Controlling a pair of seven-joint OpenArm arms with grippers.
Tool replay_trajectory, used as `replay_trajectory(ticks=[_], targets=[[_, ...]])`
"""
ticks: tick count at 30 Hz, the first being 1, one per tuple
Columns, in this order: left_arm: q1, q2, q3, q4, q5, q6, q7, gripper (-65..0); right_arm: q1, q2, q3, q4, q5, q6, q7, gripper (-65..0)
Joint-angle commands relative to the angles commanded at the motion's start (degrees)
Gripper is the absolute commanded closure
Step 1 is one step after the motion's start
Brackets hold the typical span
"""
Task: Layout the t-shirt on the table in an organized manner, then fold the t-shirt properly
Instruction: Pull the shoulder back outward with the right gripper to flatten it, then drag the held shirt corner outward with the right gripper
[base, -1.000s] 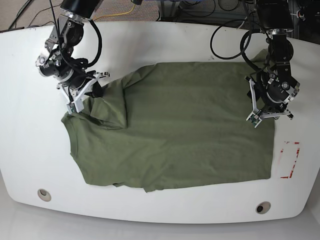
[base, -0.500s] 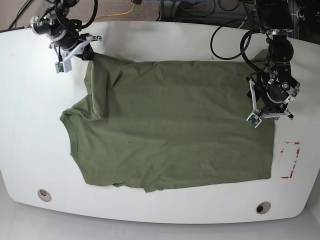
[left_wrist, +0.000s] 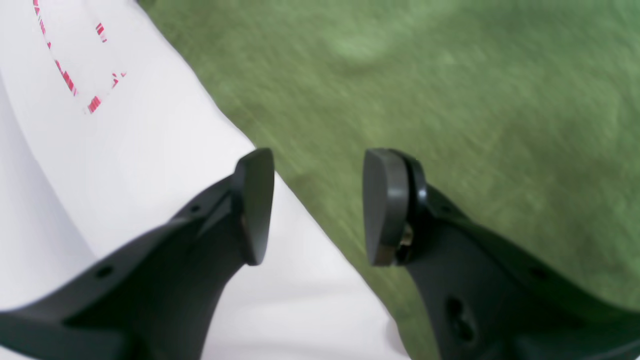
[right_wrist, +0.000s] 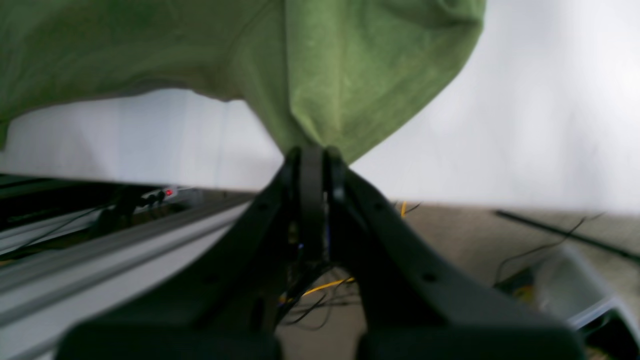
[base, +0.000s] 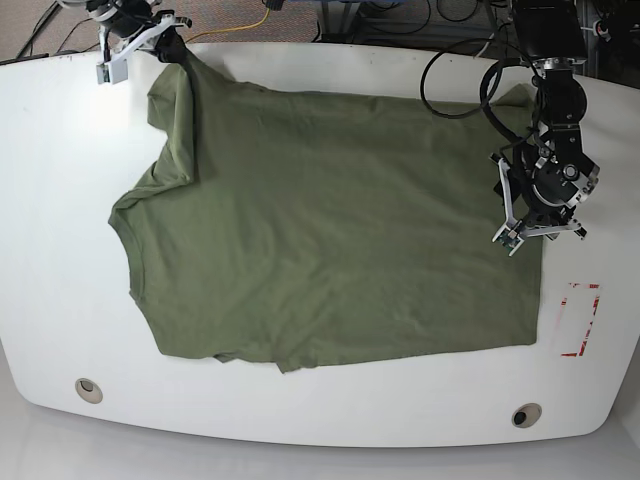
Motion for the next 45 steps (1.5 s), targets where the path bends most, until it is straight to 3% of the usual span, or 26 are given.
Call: replay_trajectory(ticks=[5, 8, 13, 16, 21, 27, 32, 36, 39, 45], targets=[[0.88, -0.18, 2.46, 0.0, 0.0, 0.0, 0.0, -26.9, 2.11, 0.26, 3.34, 0.0, 0.0, -0.35, 0.09, -30.8], [1.32, -0.18, 2.55, 0.0, 0.0, 0.0, 0.0, -26.9, 5.1, 2.46, 4.84, -0.26, -0.26, -0.35, 0.0, -39.3], [1.41, -0.18, 2.64, 0.0, 0.0, 0.0, 0.0, -26.9, 11.52, 6.68, 2.29, -2.99, -1.23, -0.35, -0.09, -41.5], [1.49, -0.18, 2.64, 0.0, 0.0, 0.0, 0.0, -26.9, 16.97, 8.62, -0.79, -6.07, -4.66, -0.26, -0.09, -41.5], [1.49, -0.18, 2.55, 0.18, 0.0, 0.0, 0.0, -26.9, 22.15, 8.79, -2.37, -11.43, -10.64, 0.18, -0.09, -42.0], [1.49, -0.44, 2.37, 0.18, 0.0, 0.0, 0.0, -26.9, 22.77, 8.88, -4.48, -13.63, -13.98, 0.35, 0.0, -42.3], [1.49, -0.88, 2.55, 0.18, 0.0, 0.0, 0.0, -26.9, 22.42, 8.88, -4.57, -15.3, -14.42, 2.81, 0.0, -42.3], [1.23, -0.88, 2.55, 0.09, 0.0, 0.0, 0.0, -26.9, 22.42, 8.88, -4.31, -17.76, -16.53, 3.52, 0.09, -41.4], [1.05, -0.88, 2.55, 0.09, 0.0, 0.0, 0.0, -26.9, 22.33, 8.79, -4.4, -18.37, -17.32, 5.36, 1.58, -35.7], [0.97, -0.88, 2.64, 0.0, 0.0, 0.0, 0.0, -26.9, 22.15, 8.79, -4.48, -18.99, -17.49, 5.93, 2.11, 0.0]])
